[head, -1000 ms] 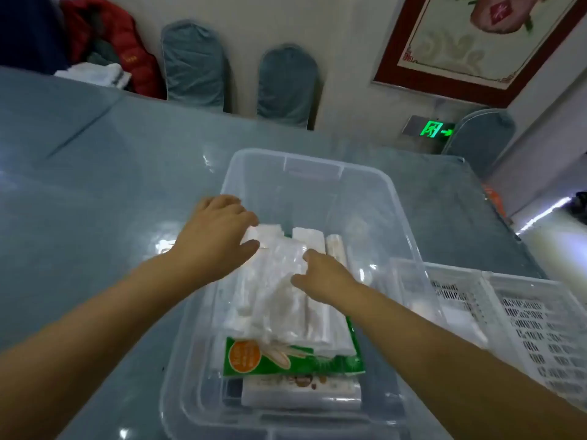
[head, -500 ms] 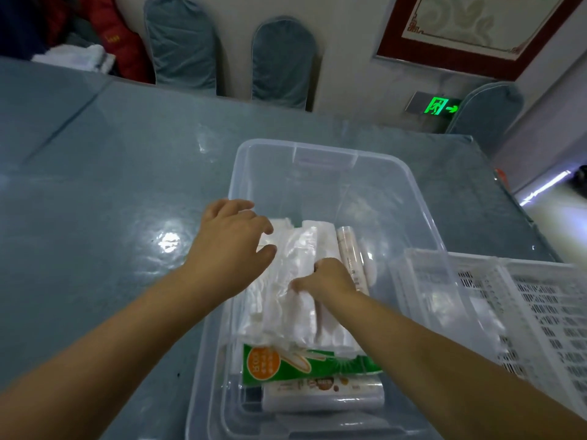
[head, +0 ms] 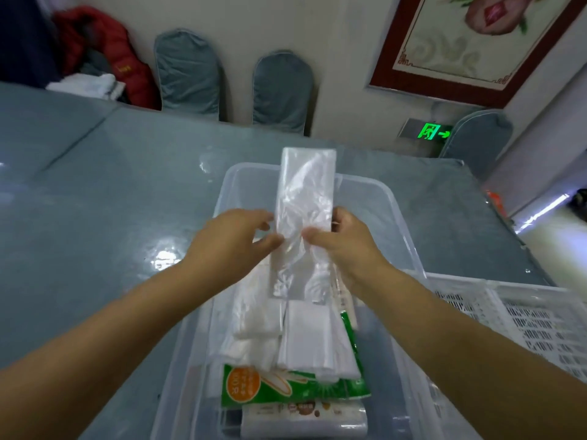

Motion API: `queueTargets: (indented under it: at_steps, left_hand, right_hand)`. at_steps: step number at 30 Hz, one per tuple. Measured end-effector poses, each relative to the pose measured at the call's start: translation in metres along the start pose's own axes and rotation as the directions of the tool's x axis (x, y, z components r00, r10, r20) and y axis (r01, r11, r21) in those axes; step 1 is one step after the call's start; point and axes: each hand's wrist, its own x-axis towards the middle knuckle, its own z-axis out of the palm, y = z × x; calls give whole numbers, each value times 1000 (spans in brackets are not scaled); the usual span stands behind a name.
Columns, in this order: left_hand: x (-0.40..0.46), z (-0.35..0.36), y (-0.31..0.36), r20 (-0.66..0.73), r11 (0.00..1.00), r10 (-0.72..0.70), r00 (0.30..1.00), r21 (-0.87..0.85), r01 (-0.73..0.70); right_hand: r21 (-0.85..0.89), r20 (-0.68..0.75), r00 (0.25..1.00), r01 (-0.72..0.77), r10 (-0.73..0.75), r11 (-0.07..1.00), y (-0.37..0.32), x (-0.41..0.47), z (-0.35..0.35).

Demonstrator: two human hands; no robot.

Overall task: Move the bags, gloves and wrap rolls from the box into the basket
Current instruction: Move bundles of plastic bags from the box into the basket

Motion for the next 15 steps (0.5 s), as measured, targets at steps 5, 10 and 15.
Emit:
queueTargets:
  at_steps: [5,10,15]
  left_hand:
    - [21,-14,22,-37,825,-292,956,-515,232]
    - [15,-21,3,-116,795,-424,898,-522,308]
    - [-6,-29,-23,-62,639,-533,844,-683,354]
  right_hand:
    - [76,63,987,143,-147,987,-32,9,11]
    - [-89,76,996,62,-55,994,-3,20,14]
    - [-502,77,970,-163,231,850,73,19,18]
